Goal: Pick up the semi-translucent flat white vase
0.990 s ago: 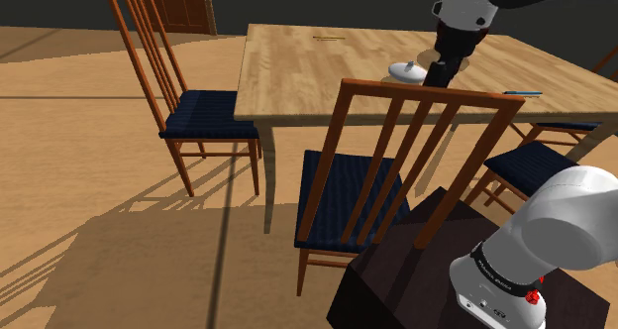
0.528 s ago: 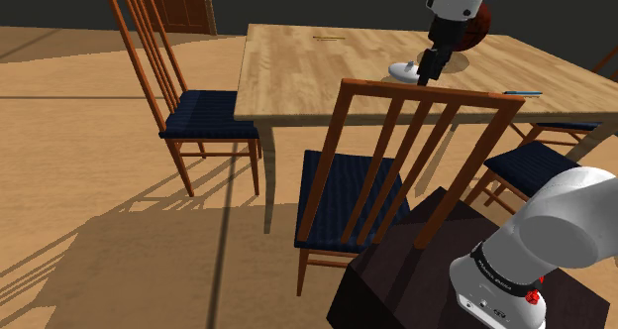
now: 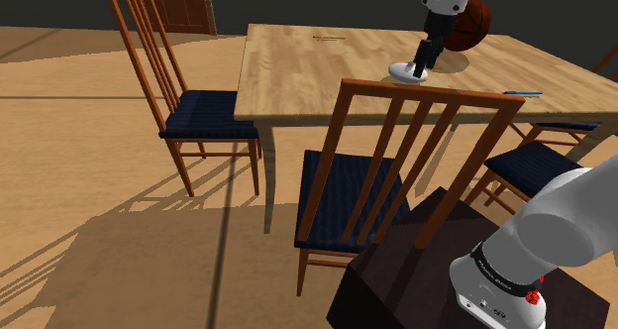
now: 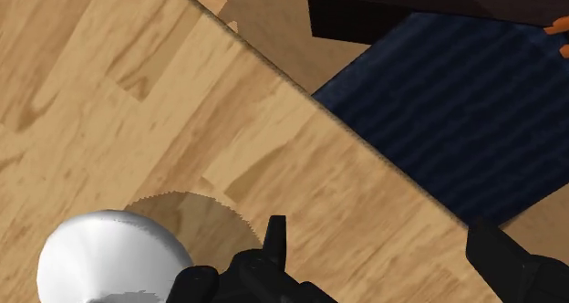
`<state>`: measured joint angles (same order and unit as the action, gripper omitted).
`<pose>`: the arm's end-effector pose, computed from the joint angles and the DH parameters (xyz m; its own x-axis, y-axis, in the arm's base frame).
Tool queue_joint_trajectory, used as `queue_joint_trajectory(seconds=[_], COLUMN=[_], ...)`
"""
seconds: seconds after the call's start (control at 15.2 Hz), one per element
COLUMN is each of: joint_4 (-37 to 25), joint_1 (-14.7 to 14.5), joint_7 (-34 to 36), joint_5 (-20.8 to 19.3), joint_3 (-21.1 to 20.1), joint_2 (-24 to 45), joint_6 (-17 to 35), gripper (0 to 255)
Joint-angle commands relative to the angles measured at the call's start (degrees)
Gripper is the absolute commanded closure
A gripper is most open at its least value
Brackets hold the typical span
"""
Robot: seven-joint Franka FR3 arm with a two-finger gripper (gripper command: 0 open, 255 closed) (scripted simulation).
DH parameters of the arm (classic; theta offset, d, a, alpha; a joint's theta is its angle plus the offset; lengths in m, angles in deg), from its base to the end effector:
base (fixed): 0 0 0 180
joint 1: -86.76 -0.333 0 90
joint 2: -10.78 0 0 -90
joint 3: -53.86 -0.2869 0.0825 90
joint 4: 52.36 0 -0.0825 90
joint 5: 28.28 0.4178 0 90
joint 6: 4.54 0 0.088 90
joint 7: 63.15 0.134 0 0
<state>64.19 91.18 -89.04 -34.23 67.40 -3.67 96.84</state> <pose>0.4911 -0.1771 0.4855 0.9854 0.1662 -0.0359 0.1673 -0.9854 0.0303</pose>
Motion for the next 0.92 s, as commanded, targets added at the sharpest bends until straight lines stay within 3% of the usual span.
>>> queue_joint_trajectory(seconds=[0.0, 0.46, 0.86], joint_4=[-4.34, -20.67, -40.05], joint_1=[0.35, 3.16, 7.95], joint_7=[-2.02, -9.81, -15.78], joint_5=[0.59, 4.44, 9.45], joint_3=[1.23, 5.04, 6.55], joint_2=[4.1, 19.21, 34.41], joint_6=[-0.11, -1.35, -5.97], gripper=[0, 0, 0])
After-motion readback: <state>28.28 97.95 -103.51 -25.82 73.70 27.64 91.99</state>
